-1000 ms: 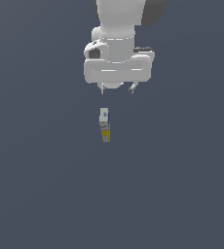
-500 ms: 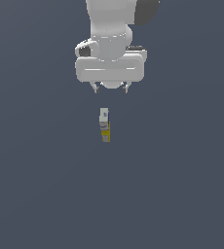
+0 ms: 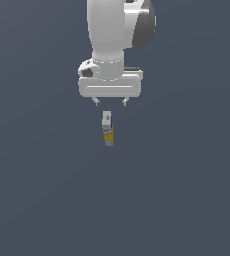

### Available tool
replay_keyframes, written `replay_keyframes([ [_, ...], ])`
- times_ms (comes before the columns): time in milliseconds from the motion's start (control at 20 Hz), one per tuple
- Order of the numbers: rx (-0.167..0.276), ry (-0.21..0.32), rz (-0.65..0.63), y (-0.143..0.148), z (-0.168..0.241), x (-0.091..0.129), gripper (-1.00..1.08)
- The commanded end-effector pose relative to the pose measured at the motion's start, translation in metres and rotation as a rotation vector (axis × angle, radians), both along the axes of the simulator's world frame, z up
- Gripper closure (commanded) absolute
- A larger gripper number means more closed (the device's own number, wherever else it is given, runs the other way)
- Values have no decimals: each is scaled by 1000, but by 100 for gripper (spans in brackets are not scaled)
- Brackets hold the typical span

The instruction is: Pick up the object and move it to a goal position.

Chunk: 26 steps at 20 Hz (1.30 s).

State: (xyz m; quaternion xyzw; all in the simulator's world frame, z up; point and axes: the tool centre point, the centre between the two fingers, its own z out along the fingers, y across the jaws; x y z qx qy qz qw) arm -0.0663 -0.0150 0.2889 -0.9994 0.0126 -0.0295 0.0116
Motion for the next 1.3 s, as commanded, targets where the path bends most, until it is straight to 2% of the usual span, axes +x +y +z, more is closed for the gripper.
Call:
replay_keyframes([
  [0,-7,16,6,-5,-24,-7,-92],
  [250,-18,43,19,-13,-64,-22,-92],
  [500,-23,57,26,-17,-84,-31,-92],
  [900,-23,59,26,-17,-90,-32,-92],
  [1250,-23,59,26,-17,-118,-33,-92],
])
